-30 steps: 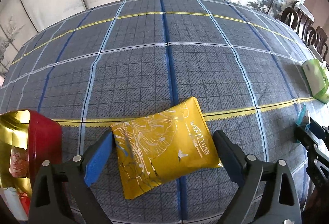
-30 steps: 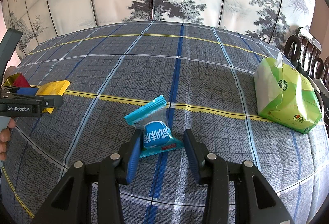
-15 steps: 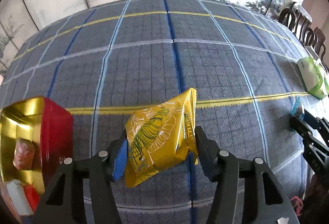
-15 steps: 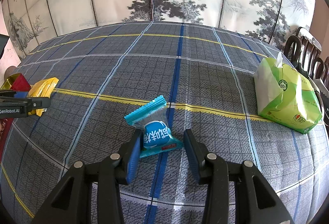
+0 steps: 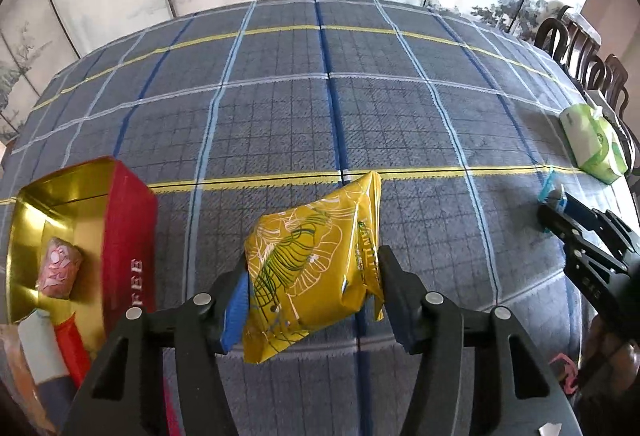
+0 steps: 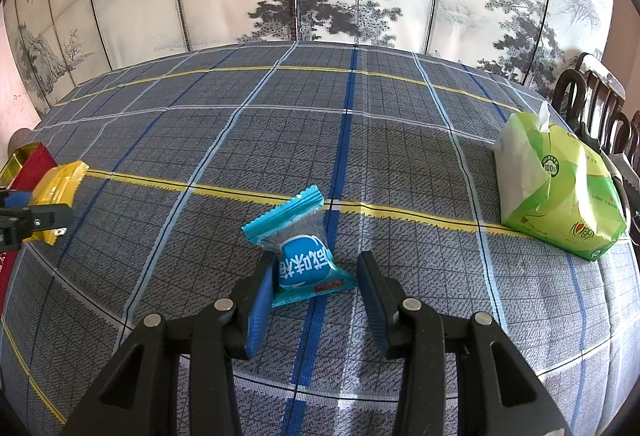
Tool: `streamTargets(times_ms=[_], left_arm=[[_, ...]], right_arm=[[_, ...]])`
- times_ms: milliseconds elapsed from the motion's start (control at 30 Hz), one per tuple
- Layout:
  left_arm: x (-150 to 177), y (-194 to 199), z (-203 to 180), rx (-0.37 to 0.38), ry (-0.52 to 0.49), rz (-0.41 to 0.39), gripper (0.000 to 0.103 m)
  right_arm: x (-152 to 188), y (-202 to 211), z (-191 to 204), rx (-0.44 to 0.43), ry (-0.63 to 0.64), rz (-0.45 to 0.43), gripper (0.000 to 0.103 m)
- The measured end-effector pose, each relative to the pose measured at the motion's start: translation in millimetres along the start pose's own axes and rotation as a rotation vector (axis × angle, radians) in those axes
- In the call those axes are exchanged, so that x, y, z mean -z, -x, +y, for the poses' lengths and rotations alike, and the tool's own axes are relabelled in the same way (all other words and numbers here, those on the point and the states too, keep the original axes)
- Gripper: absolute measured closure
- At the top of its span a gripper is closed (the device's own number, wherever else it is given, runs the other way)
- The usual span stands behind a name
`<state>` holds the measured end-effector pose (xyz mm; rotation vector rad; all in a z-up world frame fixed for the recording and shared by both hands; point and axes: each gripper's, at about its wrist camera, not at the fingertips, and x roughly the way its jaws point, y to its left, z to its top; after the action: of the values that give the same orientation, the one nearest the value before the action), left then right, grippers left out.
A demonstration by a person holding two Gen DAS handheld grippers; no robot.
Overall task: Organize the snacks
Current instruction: 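Carry the yellow packet into the gold tray and open the left gripper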
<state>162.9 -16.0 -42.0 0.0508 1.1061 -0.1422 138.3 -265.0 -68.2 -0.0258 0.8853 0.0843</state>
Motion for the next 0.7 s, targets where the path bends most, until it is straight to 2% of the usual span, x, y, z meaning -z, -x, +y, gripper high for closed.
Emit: streamTargets(times_ms=[200, 467, 700], left_arm=[[9.5, 17.5, 1.4, -0.015, 0.01, -0.002, 0.05], [18.5, 61.7, -1.1, -0.035, -0.027, -0.068, 0.05], [24.0, 103.6, 19.7, -0.054, -0.018, -0.123, 0.049]], right_arm=[[0.0, 0.0, 0.0, 0.0, 0.0, 0.0, 0.061], [0.1, -0.1, 0.2, 0.0, 0.0, 0.0, 0.061], [0.1, 0.0, 0.2, 0.0, 0.0, 0.0, 0.061]])
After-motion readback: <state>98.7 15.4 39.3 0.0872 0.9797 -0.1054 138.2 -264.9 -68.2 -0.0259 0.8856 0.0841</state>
